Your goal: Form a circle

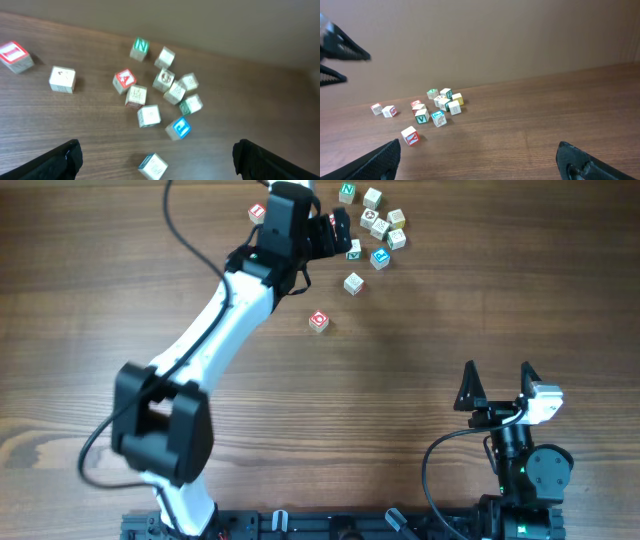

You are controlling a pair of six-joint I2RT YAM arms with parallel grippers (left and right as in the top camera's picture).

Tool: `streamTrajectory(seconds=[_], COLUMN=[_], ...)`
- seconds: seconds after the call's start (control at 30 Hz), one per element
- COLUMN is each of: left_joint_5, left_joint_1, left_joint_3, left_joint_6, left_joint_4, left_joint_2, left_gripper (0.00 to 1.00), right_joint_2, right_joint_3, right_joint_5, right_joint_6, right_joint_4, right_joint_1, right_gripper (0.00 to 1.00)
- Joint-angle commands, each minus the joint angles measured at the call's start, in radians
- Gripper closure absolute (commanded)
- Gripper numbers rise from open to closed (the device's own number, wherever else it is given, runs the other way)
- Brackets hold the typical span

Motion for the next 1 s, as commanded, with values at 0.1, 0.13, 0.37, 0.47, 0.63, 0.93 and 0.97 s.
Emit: streamTrajectory(seconds=[0.1, 0.13, 0.37, 0.47, 0.63, 0.93, 0.97], left_joint_5=[0.040, 0.027, -0.060, -0.127, -0.132, -0.131, -0.131], left_joint_1=[-0.007, -0.007, -0.008, -0.007, -0.008, -0.027, -0.028], left_joint_3=[0.372, 0.463, 0.730, 0.730, 0.730, 0.729, 0.729], left_joint_6=[0.149, 0.151, 0.260, 0.302, 0.305, 0.258, 0.240], left_joint_4=[-0.156, -0.182, -0.196, -0.192, -0.173, -0.182, -0.185], left_joint_2=[0.312, 0.368, 0.599, 0.653, 0.719, 0.732, 0.732], left_gripper=[0.00, 0.01, 0.04, 0.07, 0.12, 0.39, 0.48], right_joint_2=[-0.008, -0.008, -0.008, -0.008, -0.008, -0.008, -0.008], right_joint_3=[-0.001, -0.001, -0.001, -0.001, -0.001, -0.001, -0.001], right_joint_5=[0.008, 0.008, 0.008, 0.008, 0.008, 0.008, 0.008], right_joint_6=[-0.019, -0.019, -0.019, -0.019, -0.019, -0.019, -0.019], right_joint_4=[0.006, 0.006, 0.006, 0.006, 0.006, 0.006, 0.006], right_joint_1=[0.000, 0.000, 0.000, 0.000, 0.000, 0.000, 0.000], right_gripper=[0.00, 0.00, 0.00, 0.00, 0.00, 0.00, 0.00])
